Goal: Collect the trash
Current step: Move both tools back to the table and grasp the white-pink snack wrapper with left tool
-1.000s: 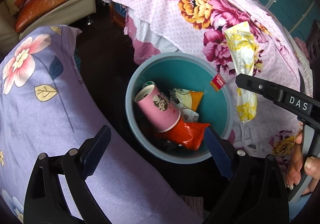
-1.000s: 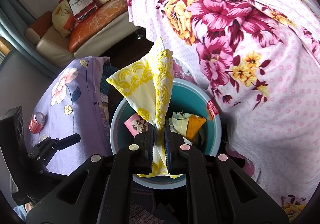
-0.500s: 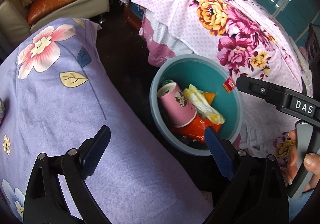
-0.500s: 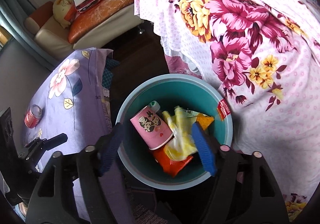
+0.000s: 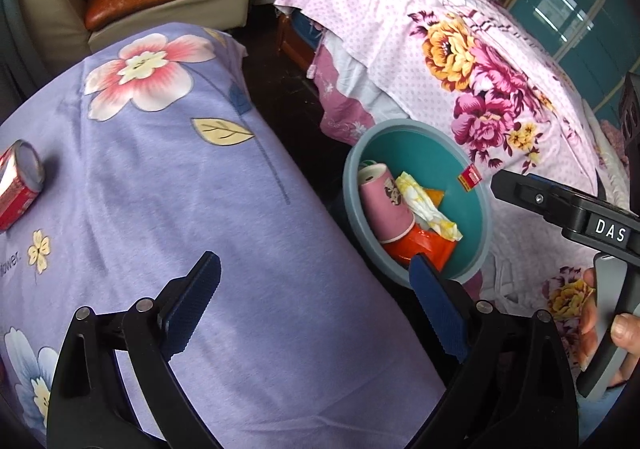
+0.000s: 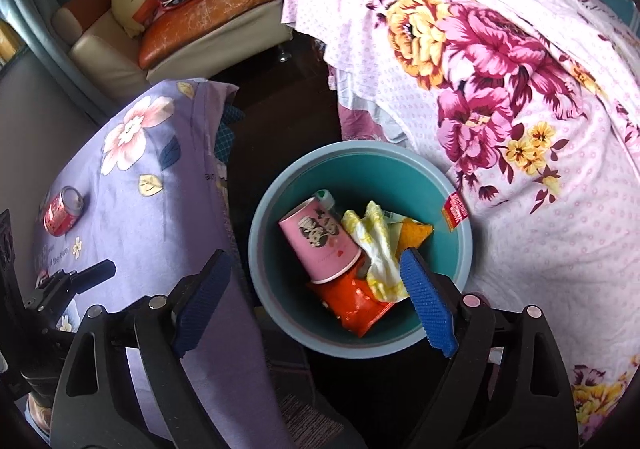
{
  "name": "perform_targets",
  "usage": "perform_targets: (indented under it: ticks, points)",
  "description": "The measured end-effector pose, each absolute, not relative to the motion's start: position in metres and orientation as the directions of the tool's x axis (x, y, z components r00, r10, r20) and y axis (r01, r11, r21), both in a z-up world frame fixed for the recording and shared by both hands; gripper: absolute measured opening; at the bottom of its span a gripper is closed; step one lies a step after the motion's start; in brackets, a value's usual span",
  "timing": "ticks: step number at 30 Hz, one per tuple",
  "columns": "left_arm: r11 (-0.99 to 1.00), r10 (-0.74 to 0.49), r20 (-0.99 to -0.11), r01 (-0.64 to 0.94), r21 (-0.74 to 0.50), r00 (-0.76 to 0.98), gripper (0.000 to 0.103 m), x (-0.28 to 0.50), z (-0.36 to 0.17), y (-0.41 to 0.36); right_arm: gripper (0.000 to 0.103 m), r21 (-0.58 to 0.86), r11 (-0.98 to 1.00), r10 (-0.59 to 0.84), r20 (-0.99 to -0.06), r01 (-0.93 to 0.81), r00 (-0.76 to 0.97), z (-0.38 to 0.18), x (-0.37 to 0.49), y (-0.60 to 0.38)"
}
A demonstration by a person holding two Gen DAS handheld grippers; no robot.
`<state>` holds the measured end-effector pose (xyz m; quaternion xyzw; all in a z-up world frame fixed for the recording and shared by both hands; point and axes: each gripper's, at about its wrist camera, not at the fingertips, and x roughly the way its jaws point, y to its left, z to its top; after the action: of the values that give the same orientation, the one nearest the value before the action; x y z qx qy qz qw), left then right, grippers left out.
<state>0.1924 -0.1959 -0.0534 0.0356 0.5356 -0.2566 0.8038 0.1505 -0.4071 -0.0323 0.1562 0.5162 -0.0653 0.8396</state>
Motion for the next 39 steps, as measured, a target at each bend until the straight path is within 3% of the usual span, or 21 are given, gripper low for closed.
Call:
perform_targets:
  ticks: [26,39]
  points:
    - [0.922,-0.359,-0.837,0.299,-0.247,0.414,0.096,0.164,-0.027,-0.035,0.082,0.116,0.992,0.084,-0.892,0.047,0.443,0.002,0.154,-0.253]
    - [0.978,-0.202,-0.875,0.132,-0.159,0.441,0.096,0.162,-0.043,0.095,0.082,0.067,0.986,0.120,-0.918,-0.151,0.377,-0.006,0.173,-0.161]
